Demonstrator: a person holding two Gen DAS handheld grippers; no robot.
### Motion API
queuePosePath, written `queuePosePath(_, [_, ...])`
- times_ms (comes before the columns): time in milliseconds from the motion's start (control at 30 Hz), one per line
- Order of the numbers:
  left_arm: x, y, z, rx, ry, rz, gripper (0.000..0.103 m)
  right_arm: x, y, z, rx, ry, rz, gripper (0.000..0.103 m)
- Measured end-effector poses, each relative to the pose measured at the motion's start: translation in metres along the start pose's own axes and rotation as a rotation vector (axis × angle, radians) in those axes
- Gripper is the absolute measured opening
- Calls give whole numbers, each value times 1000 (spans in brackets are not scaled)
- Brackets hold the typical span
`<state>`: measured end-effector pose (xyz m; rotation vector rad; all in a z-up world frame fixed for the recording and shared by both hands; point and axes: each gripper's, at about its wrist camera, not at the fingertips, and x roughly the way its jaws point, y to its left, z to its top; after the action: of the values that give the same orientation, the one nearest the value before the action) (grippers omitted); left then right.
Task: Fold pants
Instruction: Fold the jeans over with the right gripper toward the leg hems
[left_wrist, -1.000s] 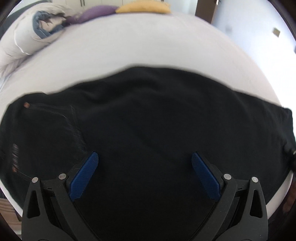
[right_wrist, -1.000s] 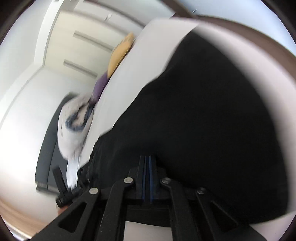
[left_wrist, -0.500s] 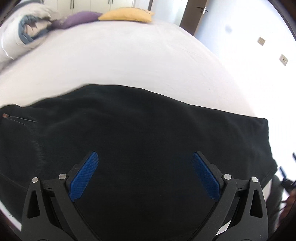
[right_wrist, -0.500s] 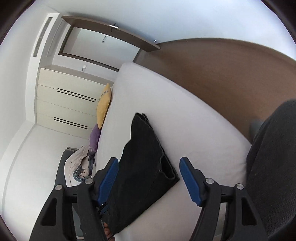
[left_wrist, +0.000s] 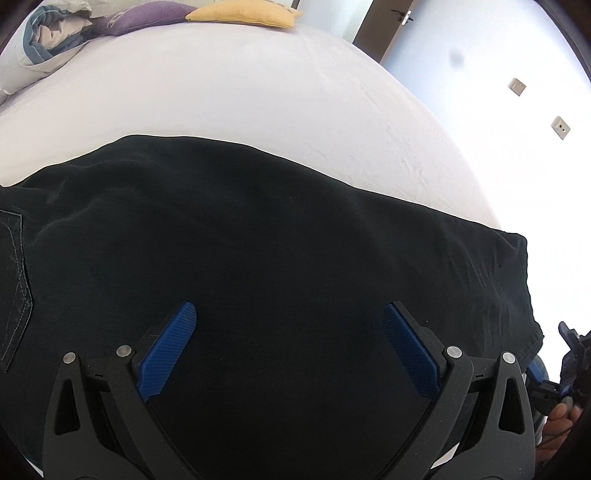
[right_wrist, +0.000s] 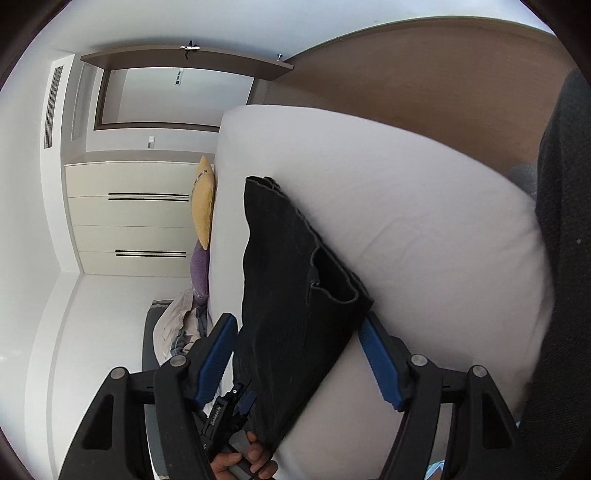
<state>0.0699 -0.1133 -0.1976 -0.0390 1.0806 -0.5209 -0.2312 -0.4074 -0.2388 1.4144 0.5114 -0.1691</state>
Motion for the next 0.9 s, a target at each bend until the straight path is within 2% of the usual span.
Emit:
queuePosePath(133, [-9,-1,-5,5,-6,0,103,7,0,2,13,-34,33,71])
queuePosePath(200, [-14,2,-5,-28,-11,-31,103,10,4,4,8,-52,33,71])
queuePosePath(300, [-30,6,-10,-113,-44,-199,102,13,7,8,3,-69,29,67])
queuePosePath(367, [-35,-2,-8,-116,-53,-289,102,18,9,9,-9,-74,11,55])
queuePosePath(433, [-27,-9,-7,-117,-7,-390,102,22,9,10,-7,-74,-9,46])
queuePosePath(467, [-18,-11,-8,-119,27,-415,99,23,9,10,-9,-73,-13,40])
queuePosePath(533, [4,-6,-14,-138,94,-399,78,27,9,11,-17,-70,-25,31])
queuePosePath(600, [12,5,-16,-176,93,-424,75,30,7,11,-19,-65,-33,25])
queuePosePath(667, [14,15,-15,-208,107,-450,67,33,7,11,-28,-64,-43,18])
queuePosePath(733, [23,28,-13,-237,130,-464,55,36,7,11,-43,-64,-60,15])
queuePosePath(900, [36,47,-14,-332,139,-506,35,40,15,10,-87,-60,-92,14])
